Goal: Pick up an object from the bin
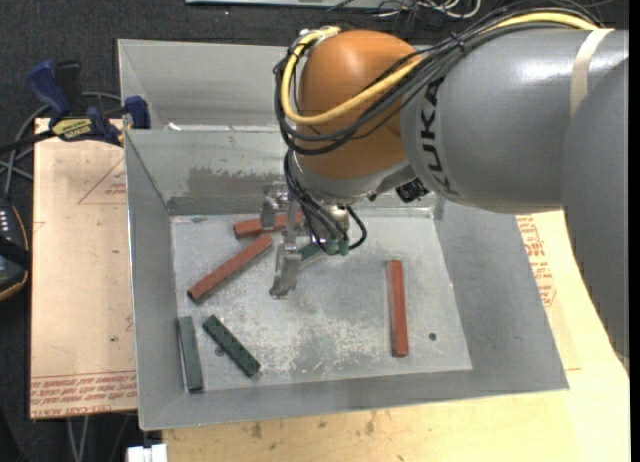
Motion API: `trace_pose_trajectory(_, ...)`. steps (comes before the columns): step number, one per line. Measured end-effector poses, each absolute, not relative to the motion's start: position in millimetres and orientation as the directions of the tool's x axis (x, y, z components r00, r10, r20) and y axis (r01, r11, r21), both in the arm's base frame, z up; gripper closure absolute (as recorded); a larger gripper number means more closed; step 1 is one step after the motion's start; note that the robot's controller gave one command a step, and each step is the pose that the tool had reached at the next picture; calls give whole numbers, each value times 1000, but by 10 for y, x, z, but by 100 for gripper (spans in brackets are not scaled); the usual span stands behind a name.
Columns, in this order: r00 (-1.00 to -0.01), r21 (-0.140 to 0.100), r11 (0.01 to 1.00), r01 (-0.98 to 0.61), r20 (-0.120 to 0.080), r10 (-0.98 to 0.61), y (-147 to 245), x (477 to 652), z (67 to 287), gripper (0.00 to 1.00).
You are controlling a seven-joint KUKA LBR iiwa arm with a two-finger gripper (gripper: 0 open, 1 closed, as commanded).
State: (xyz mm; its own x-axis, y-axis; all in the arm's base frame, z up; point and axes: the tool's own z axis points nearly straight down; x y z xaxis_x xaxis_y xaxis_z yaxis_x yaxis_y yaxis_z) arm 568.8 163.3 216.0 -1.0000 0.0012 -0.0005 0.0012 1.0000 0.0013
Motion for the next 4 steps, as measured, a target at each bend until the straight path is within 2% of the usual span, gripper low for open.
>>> trace_pose_trajectory(1,-992,0,992,-129,3,-129,1578,5968,715,0)
trace_pose_trajectory(2,-992,2,992,-128,-4,-128,1587,5990,768,100)
trace_pose_trajectory(3,-963,1,963,-270,-13,-270,1742,5954,2323,100)
trace_pose_trajectory(4,-963,1,963,-269,-4,-269,1733,5938,2271,0)
